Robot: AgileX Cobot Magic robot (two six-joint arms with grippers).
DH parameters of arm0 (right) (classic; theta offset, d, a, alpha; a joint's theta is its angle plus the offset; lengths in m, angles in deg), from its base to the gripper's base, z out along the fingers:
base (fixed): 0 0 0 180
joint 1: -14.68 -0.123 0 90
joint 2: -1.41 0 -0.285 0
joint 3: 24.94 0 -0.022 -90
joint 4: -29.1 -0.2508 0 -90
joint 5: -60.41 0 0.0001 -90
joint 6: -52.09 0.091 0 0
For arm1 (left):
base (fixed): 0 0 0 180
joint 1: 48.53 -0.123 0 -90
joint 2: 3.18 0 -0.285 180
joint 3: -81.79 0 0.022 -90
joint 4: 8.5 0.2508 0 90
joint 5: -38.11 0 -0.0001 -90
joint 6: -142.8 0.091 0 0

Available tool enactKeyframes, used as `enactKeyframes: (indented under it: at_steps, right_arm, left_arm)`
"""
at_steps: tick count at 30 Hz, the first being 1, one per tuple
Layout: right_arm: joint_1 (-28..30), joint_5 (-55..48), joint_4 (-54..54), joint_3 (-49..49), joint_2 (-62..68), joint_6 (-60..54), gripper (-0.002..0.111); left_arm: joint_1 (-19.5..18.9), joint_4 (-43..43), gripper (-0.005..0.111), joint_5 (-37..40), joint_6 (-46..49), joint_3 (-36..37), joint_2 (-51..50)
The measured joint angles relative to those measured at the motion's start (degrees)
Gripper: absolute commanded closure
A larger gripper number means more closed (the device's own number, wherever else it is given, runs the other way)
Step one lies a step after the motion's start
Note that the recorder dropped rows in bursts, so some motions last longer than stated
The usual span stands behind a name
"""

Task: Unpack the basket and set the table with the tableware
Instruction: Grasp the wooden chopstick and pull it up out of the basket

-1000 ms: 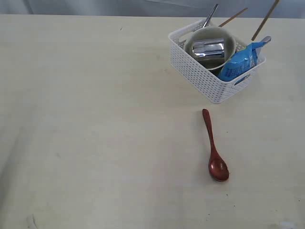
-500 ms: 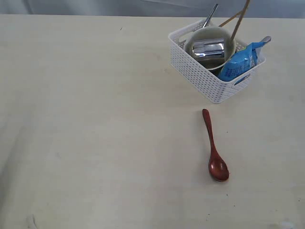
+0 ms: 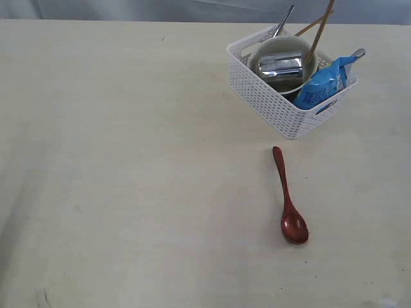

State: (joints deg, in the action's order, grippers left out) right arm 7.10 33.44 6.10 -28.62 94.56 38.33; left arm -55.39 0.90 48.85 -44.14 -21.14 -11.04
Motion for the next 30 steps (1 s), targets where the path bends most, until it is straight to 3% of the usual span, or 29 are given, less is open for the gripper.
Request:
enactKeyframes:
  at_steps: [13,30]
  right_arm:
    - [0.0,-1.2,0.1,0.0,0.0,0.0,0.109]
    - [0.0,-10.4,0.1,0.0,-0.1,-0.1,0.109]
  left_arm:
    - [0.0,0.0,0.069,0.0,0.0,0.0,0.0]
    - [0.0,0.0,0.069,0.0,0.0,0.0,0.0]
